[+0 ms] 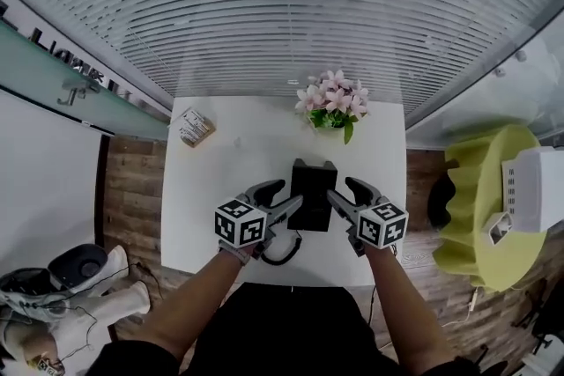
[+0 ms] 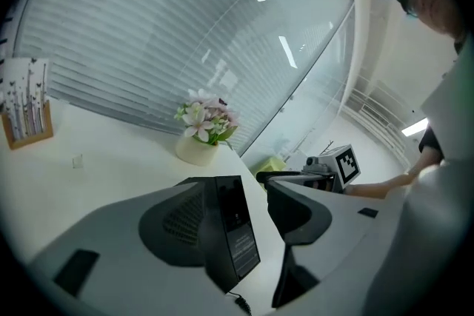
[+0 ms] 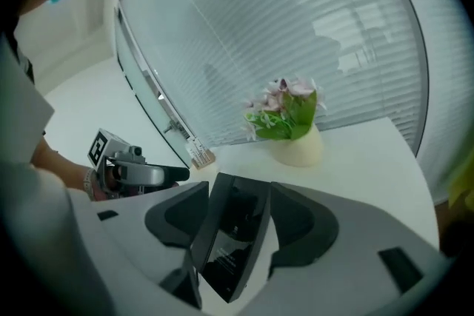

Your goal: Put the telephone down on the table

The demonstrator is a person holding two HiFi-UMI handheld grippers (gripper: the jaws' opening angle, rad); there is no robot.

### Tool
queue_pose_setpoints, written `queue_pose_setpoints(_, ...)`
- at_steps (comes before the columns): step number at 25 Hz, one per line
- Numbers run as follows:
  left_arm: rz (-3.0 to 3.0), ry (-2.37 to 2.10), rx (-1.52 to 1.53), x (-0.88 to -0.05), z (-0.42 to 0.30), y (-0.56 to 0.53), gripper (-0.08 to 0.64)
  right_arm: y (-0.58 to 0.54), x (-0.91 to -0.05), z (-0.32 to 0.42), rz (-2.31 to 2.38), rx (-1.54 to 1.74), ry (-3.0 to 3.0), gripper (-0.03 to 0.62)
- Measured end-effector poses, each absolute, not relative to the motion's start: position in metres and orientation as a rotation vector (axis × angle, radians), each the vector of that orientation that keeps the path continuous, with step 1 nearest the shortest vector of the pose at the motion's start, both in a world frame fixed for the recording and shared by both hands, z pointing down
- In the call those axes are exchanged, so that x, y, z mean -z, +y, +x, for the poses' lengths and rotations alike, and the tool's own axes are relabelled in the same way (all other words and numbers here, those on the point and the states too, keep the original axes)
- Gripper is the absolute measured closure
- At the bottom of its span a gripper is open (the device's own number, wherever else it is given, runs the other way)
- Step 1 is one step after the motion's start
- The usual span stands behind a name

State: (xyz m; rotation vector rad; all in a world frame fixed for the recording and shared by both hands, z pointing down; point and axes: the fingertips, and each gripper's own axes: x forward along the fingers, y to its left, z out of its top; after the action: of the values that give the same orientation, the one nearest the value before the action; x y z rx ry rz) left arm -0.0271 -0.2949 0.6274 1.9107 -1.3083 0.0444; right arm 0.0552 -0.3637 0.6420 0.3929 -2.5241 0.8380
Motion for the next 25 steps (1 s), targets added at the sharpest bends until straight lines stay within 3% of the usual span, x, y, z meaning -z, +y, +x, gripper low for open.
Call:
queue_pose_setpoints(15, 2.360, -1.500, -0.152, -0.464, 0.000, -0.255, 0.320, -0.288, -0.471, 0.054, 0.285, -0.373, -2.866, 0.332)
queue_pose_setpoints(21, 2.428, -1.529, -0.052, -0.420, 0.003, -0.253, 0.408, -0.281, -0.420, 0.051, 0.323, -0.254, -2.962, 0.477)
queue_pose_setpoints(23, 2.453, -1.545, -0.025, -0.406, 0.005, -0.251, 0.472, -0.278, -0.403, 0.051, 0.323, -0.226, -3.002, 0.536)
queue_pose_setpoints(25, 2.466, -1.562, -0.016, -0.399, 0.009, -0.249, 0.533, -0.273, -0.389, 0.052, 0.316, -0.195, -3.026, 0.552)
